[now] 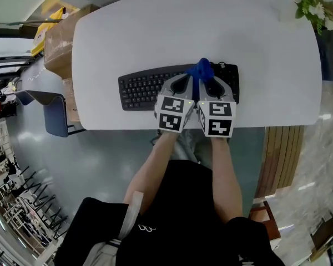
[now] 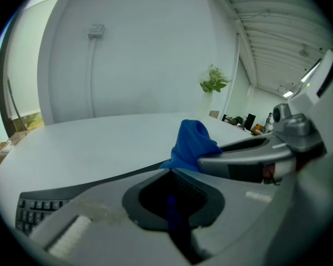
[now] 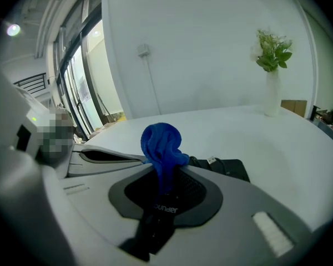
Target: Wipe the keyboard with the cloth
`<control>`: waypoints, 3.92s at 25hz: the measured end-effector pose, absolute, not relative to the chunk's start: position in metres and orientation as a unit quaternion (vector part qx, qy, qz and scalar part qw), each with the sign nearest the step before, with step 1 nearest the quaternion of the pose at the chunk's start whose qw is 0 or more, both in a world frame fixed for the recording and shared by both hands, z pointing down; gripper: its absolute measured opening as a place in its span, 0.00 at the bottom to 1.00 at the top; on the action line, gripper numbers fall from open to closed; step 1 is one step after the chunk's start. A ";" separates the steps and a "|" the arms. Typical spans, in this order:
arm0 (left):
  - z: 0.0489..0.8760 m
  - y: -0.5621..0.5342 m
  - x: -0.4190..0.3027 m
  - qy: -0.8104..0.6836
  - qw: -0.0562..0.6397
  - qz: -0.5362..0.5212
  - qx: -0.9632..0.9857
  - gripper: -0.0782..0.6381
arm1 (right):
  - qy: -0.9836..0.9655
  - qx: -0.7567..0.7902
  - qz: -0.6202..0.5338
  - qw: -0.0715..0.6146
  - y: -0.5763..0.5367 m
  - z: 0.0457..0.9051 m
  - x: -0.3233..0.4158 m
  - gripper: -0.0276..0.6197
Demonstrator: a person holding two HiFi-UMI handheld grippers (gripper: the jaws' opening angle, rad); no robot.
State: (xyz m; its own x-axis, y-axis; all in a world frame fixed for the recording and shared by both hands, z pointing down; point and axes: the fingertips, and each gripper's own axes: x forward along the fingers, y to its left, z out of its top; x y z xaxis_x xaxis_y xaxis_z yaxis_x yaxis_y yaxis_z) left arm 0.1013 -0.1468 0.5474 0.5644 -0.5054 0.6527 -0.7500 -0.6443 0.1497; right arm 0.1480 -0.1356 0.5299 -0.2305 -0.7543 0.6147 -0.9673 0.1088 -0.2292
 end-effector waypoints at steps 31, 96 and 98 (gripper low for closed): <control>0.499 -0.114 0.181 -0.288 0.211 0.187 0.915 0.10 | -0.682 0.687 0.223 0.116 -0.108 0.452 0.246 0.16; 0.557 -0.092 -0.020 -0.432 0.239 0.290 0.820 0.10 | -0.813 0.437 0.329 0.200 -0.090 0.541 0.014 0.16; 0.555 -0.092 -0.010 -0.423 0.234 0.293 0.825 0.10 | -0.809 0.444 0.330 0.196 -0.089 0.540 0.024 0.16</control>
State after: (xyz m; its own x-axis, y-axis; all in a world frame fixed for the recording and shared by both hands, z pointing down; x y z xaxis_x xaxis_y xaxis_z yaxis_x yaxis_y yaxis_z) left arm -0.0101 -0.0915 0.5550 0.4712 -0.5602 0.6813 -0.8345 -0.5333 0.1387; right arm 0.0239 -0.0895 0.5399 -0.5285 -0.5892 0.6112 -0.8486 0.3872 -0.3605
